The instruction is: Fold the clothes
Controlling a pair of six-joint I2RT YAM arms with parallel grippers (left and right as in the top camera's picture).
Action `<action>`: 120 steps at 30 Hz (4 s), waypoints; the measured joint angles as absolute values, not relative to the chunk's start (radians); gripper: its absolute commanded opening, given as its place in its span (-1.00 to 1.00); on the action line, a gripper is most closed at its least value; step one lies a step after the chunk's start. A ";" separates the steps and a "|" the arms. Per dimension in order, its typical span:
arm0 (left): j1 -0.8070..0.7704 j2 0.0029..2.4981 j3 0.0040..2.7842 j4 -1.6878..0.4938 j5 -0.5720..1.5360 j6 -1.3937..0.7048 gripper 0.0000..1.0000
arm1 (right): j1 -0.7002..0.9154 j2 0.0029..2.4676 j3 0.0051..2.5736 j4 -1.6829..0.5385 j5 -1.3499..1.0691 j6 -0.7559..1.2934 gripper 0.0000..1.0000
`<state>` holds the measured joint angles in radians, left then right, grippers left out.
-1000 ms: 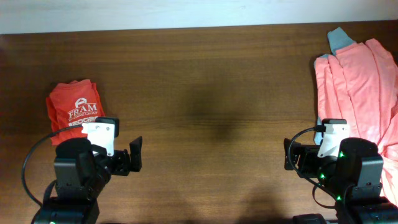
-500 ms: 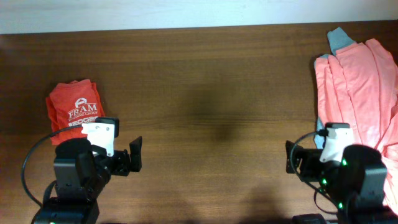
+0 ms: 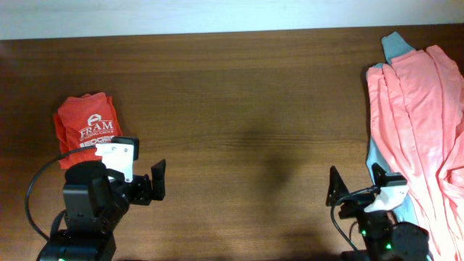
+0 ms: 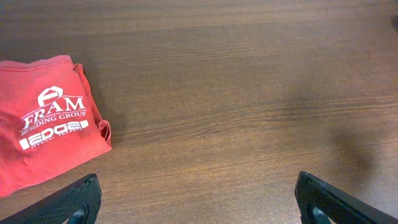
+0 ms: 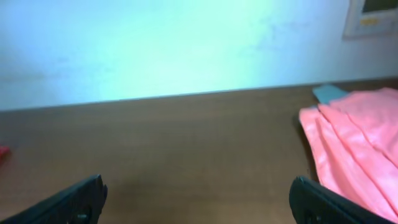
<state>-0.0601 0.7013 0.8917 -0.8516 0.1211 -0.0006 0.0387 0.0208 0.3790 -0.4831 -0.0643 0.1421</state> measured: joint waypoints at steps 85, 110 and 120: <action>-0.072 0.022 0.015 0.108 0.070 0.085 0.99 | 0.039 0.015 0.010 -0.062 -0.107 0.108 0.97; -0.072 0.014 0.012 -0.067 0.098 0.113 0.99 | 0.039 0.015 0.010 -0.062 -0.107 0.108 0.97; -0.072 0.014 0.012 -0.067 0.098 0.112 0.98 | 0.039 0.015 0.010 -0.062 -0.107 0.108 0.97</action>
